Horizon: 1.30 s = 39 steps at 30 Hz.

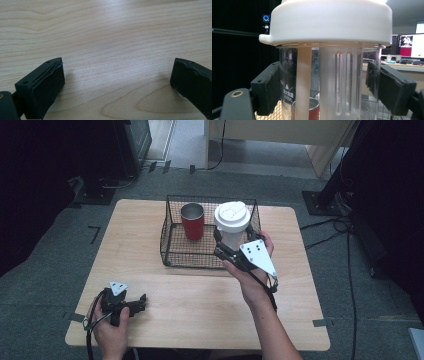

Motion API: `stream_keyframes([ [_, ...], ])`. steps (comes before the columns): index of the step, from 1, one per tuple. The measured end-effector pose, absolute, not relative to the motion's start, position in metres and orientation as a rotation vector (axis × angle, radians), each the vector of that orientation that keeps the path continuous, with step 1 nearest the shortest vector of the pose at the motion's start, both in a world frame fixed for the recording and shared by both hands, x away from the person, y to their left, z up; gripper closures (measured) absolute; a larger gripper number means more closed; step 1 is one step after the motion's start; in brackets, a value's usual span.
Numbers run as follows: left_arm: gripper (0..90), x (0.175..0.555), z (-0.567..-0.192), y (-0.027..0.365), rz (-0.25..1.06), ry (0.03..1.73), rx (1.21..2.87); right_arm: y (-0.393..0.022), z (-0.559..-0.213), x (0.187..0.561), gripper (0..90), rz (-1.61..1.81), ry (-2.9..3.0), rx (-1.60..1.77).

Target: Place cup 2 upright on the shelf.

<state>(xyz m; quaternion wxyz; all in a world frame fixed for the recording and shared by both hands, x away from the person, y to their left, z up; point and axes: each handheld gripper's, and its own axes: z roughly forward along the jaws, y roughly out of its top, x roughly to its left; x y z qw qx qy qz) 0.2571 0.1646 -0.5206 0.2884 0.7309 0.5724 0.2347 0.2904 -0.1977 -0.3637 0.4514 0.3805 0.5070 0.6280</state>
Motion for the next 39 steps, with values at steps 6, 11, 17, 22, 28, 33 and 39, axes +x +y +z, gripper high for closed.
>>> stream_keyframes([
  [6, 0.0, 0.257, -0.521, 0.165, 0.627, 1.528, 1.950, -0.189, -0.359, 0.306, 16.2, 1.565, 1.244, 0.946],
  [11, 0.0, 0.257, -0.521, 0.165, 0.626, 1.528, 1.952, -0.184, -0.358, 0.321, 16.2, 1.554, 1.239, 0.950],
  [17, 0.0, 0.257, -0.521, 0.165, 0.627, 1.528, 1.951, -0.182, -0.359, 0.342, 16.2, 1.531, 1.237, 0.953],
  [22, 0.0, 0.257, -0.521, 0.165, 0.628, 1.528, 1.949, -0.181, -0.364, 0.359, 16.2, 1.518, 1.236, 0.975],
  [28, 0.0, 0.257, -0.521, 0.165, 0.628, 1.528, 1.950, -0.180, -0.374, 0.378, 16.1, 1.480, 1.251, 1.005],
  [33, 0.0, 0.257, -0.521, 0.165, 0.627, 1.527, 1.953, -0.178, -0.384, 0.391, 16.2, 1.466, 1.258, 1.042],
  [39, 0.0, 0.257, -0.521, 0.165, 0.627, 1.527, 1.953, -0.182, -0.395, 0.404, 16.2, 1.454, 1.255, 1.102],
])
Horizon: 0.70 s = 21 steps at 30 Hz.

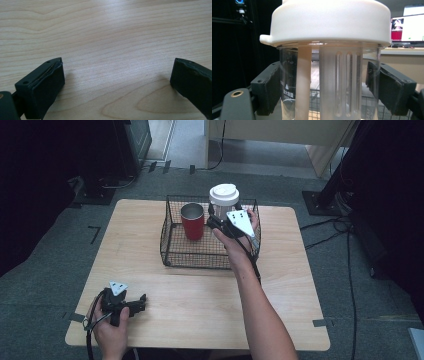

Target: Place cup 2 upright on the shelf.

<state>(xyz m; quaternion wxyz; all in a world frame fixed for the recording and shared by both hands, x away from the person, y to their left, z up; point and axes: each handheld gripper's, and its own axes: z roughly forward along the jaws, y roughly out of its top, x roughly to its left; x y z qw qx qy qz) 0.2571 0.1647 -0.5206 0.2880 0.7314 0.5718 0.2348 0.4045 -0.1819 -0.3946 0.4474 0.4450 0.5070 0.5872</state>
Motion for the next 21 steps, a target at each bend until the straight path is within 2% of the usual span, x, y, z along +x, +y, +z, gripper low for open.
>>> stream_keyframes([
  [21, 0.0, 0.257, -0.521, 0.165, 0.628, 1.527, 1.953, -0.190, -0.434, 0.439, 16.2, 1.340, 1.358, 1.197],
])
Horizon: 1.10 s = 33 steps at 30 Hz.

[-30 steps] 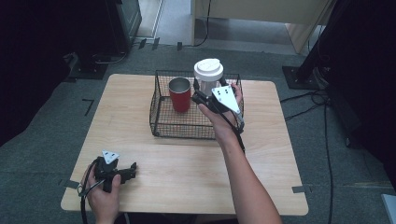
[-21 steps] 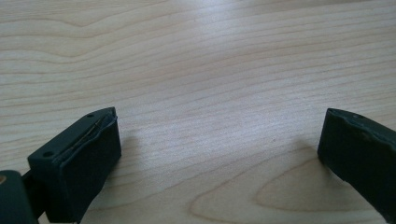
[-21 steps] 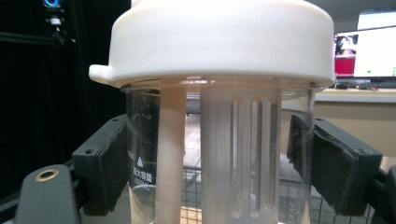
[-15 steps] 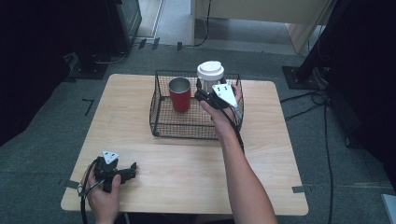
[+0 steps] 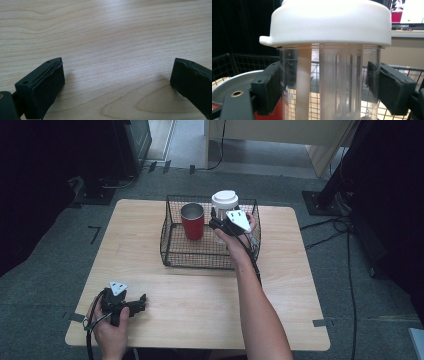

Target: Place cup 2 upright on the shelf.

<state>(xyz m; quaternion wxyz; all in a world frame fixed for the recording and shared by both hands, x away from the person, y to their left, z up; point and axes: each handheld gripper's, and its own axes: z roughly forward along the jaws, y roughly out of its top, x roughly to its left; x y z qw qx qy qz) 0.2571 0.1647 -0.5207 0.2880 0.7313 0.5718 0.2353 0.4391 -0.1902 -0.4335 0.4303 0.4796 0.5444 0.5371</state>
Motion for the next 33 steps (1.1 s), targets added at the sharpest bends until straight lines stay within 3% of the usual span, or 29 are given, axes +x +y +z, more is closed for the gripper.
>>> stream_keyframes([
  [33, 0.0, 0.257, -0.521, 0.165, 0.627, 1.528, 1.952, -0.191, -0.449, 0.453, 15.8, 1.225, 1.537, 1.282],
])
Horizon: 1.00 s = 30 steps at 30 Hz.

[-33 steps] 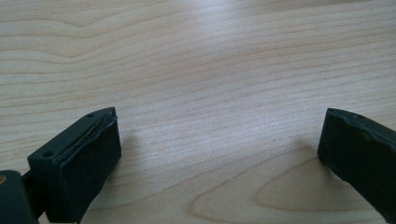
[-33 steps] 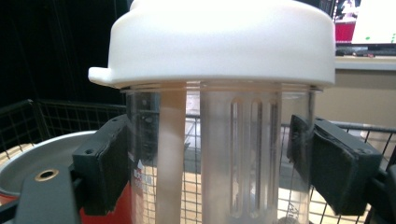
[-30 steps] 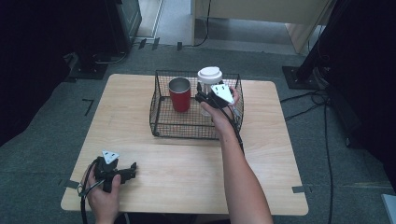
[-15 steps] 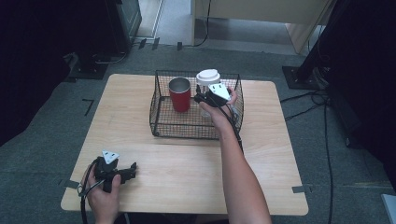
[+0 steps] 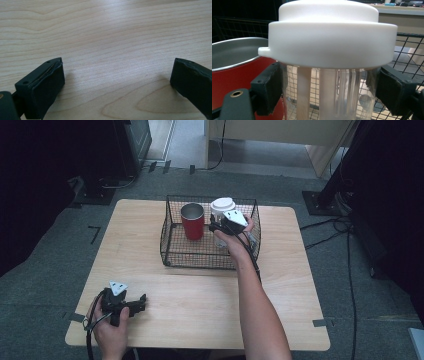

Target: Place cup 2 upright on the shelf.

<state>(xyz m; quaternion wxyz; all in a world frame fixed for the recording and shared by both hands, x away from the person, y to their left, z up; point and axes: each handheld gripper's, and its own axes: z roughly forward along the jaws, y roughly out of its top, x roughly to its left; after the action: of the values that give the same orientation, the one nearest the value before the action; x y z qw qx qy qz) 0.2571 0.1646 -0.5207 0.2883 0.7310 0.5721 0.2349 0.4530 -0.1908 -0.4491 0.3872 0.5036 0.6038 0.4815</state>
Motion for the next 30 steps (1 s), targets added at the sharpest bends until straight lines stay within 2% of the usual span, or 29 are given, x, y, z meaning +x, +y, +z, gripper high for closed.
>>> stream_keyframes([
  [10, 0.0, 0.257, -0.521, 0.165, 0.627, 1.528, 1.952, -0.194, -0.444, 0.448, 8.8, 1.245, 1.574, 1.224],
  [15, 0.0, 0.257, -0.521, 0.165, 0.627, 1.528, 1.952, -0.195, -0.448, 0.449, 15.7, 1.188, 1.625, 1.226],
  [30, 0.0, 0.257, -0.521, 0.165, 0.627, 1.527, 1.954, -0.196, -0.446, 0.463, 13.3, 1.154, 1.577, 1.354],
])
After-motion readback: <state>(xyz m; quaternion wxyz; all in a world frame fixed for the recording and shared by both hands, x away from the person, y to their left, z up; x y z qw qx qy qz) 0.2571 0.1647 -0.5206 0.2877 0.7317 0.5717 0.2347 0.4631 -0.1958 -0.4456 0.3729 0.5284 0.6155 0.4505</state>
